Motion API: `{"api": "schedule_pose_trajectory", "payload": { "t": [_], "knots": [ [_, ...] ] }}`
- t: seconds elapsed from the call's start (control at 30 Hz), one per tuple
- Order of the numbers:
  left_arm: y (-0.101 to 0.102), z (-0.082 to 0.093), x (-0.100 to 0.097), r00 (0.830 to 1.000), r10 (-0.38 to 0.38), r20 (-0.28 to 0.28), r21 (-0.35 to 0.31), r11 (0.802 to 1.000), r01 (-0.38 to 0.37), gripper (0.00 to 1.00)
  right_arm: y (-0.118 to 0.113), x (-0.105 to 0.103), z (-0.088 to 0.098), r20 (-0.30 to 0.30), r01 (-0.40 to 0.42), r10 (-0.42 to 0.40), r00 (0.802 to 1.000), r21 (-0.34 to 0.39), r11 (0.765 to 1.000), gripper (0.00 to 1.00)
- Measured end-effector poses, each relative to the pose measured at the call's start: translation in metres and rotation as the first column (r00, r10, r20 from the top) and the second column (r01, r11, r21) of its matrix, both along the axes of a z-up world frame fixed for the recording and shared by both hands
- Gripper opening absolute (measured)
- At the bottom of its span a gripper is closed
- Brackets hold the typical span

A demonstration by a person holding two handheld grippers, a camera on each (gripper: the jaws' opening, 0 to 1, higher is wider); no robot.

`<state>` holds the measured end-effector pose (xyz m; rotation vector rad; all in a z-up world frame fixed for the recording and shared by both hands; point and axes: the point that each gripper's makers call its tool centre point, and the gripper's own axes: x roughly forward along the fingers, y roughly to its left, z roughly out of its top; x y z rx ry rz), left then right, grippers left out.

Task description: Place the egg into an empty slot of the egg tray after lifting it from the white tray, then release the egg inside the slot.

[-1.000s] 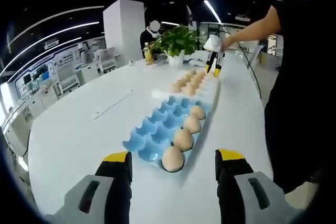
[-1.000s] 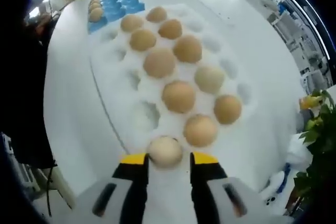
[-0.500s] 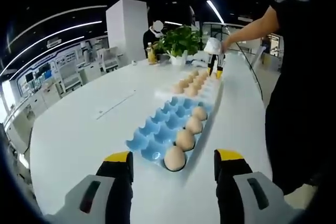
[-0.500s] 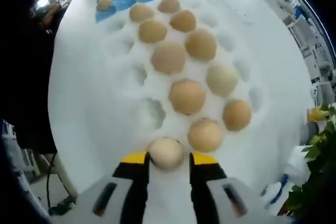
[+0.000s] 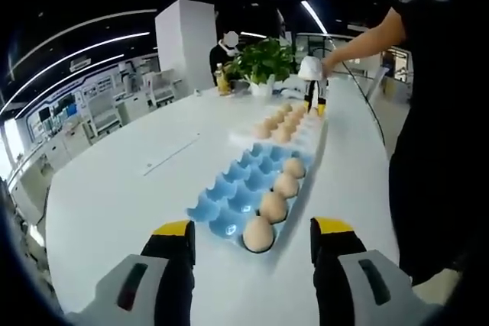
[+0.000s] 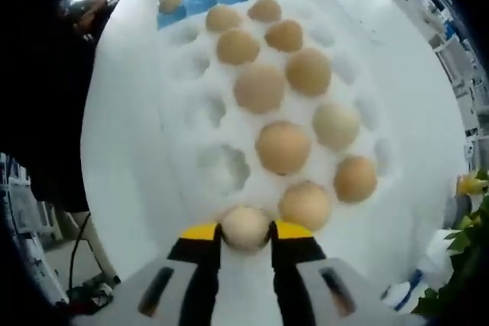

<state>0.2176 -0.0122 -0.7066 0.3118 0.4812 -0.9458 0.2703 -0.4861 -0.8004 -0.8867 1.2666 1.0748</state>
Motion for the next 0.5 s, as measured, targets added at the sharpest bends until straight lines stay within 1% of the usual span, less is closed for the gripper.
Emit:
{"api": "schedule_pose_trajectory", "payload": {
  "t": [0.03,0.07,0.13,0.2,0.3,0.43,0.5],
  "knots": [
    [0.001,-0.001,0.0,1.0,0.002,-0.001,0.001,1.0,-0.002,0.61,0.0,-0.001,0.0,0.003,-0.003,0.003,1.0,-0.012,1.0,0.25],
    [0.002,-0.001,0.0,1.0,0.006,0.001,-0.001,1.0,-0.006,0.61,0.0,-0.002,0.001,0.009,0.015,-0.015,1.0,-0.034,0.999,0.25],
    [0.003,-0.002,0.0,1.0,0.013,0.003,-0.007,1.0,-0.013,0.61,0.0,-0.003,0.002,0.03,0.015,-0.013,0.999,-0.045,0.999,0.24],
    [0.004,-0.002,0.0,1.0,0.011,0.004,-0.007,1.0,-0.011,0.61,-0.001,-0.003,0.005,0.065,0.014,-0.011,0.998,-0.042,0.999,0.24],
    [0.006,-0.003,0.001,1.0,0.009,0.008,-0.001,1.0,-0.009,0.61,-0.002,-0.003,0.013,0.108,0.049,-0.046,0.993,-0.024,0.999,0.24],
    [0.006,-0.002,0.003,1.0,0.012,0.017,-0.008,1.0,-0.012,0.61,-0.003,-0.006,0.027,0.13,0.062,-0.06,0.99,-0.015,0.998,0.24],
    [0.007,-0.003,0.003,1.0,0.011,0.016,-0.007,1.0,-0.011,0.61,-0.004,-0.007,0.031,0.138,0.064,-0.061,0.988,-0.014,0.998,0.24]
  ]
}}
